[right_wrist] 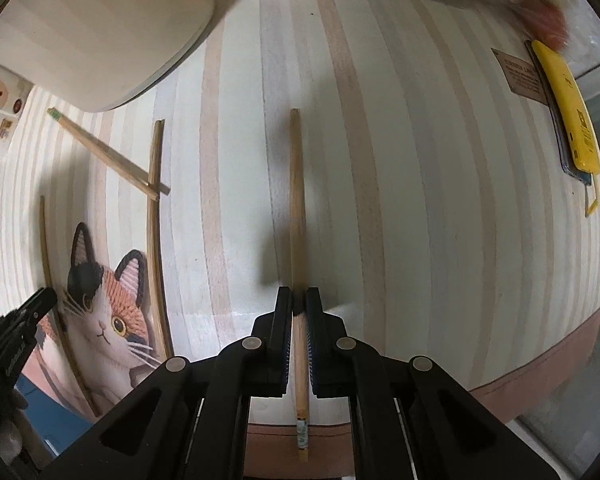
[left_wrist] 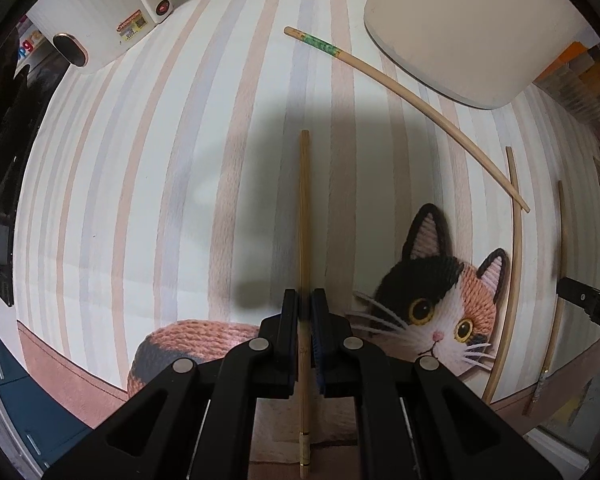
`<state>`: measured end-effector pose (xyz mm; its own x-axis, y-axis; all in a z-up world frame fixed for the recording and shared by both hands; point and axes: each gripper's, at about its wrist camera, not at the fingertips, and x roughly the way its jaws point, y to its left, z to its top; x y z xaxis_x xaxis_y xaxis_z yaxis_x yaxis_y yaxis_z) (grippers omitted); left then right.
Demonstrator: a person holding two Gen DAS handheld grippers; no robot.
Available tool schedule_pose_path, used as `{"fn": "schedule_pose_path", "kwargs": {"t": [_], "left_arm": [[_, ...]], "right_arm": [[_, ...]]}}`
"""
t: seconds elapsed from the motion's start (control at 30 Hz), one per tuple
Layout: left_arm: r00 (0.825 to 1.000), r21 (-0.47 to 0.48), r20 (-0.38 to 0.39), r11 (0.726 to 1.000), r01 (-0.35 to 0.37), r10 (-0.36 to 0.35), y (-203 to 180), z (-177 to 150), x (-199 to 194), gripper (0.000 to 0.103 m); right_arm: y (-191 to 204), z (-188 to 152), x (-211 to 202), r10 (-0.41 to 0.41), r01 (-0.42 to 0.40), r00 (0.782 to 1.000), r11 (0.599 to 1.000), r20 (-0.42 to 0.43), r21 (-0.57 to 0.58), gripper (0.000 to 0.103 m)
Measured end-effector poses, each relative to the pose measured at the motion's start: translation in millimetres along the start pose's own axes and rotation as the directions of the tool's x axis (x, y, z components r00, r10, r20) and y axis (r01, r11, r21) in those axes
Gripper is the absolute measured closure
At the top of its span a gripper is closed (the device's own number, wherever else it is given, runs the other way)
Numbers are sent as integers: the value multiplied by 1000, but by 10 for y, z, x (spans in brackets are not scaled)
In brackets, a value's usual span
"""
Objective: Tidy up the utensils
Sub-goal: 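Grasp a light chopstick with the left gripper while the right gripper grasps another light chopstick, then carry both chopsticks over the beige holder and lower them in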
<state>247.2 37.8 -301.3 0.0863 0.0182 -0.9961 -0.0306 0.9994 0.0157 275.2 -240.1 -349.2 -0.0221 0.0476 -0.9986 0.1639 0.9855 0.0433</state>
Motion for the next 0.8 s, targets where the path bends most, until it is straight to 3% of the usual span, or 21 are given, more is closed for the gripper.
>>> {"fn": "schedule_pose_path", "kwargs": {"t": [0.23,0.47,0.6,0.8], "left_arm": [[1000,0,6,1000,2,-2,27,37,17,97],[1000,-5,-1,1000,-6,6,-20,105,32,99],[997,3,68,1000,-22,21,-78,159,-140,99],[986,45,168,999,-19,11,-184,222,-550,99]], "right_arm": [[-27,120,-35,-18,18,1000,1000,-11,16,95],[258,203,59,-32,33,999,999,-13,41,96],[118,132,-23,19,-21,999,997,29,73,96],[85,78,-530,92,-107,979,991,182,75,96]]}}
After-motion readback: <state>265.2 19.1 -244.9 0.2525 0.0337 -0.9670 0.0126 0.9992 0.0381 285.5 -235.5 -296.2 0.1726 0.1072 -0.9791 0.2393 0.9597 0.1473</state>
